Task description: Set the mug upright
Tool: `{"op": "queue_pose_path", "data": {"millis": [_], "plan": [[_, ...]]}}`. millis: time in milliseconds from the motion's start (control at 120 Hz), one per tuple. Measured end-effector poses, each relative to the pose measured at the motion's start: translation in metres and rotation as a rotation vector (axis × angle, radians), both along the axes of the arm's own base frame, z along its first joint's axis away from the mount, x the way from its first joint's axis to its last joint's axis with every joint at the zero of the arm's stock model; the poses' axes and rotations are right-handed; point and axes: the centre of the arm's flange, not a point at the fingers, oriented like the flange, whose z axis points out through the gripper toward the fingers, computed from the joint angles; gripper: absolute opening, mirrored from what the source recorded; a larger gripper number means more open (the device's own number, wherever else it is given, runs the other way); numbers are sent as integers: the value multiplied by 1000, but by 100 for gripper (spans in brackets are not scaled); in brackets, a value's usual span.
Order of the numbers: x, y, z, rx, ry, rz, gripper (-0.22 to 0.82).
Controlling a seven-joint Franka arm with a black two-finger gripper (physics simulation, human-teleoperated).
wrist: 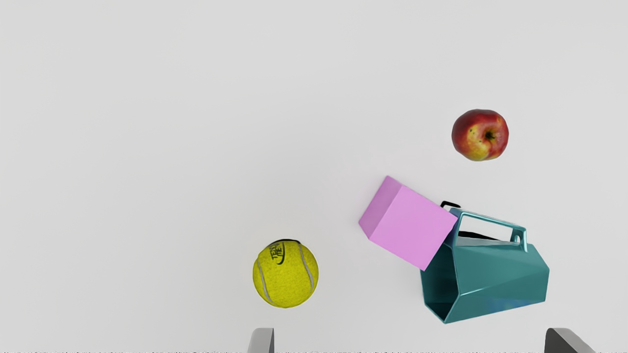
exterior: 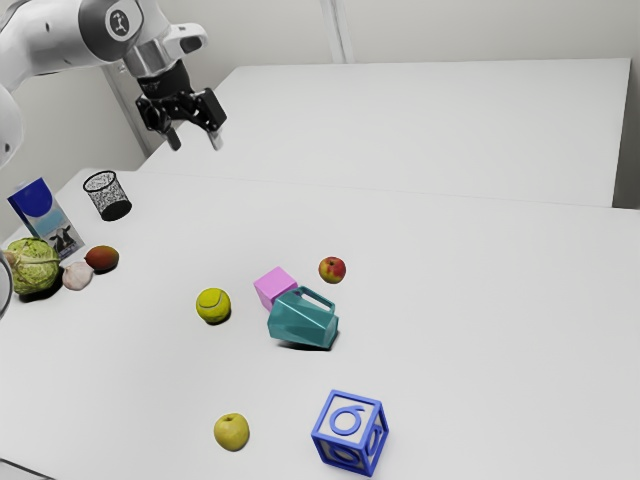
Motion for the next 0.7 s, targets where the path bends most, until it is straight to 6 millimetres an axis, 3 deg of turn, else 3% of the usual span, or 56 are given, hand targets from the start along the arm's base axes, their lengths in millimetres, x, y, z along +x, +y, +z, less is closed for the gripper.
{"op": "queue_pose_path", "data": {"millis": [233,375,475,700], "plan": [[-2,0,-4,-2,21,1,60],[-8,-7,-24,-77,60,7,60],[-22,-14,-39,-132,93,14,60],[-72,-23,-95,-289,104,97,60]]}}
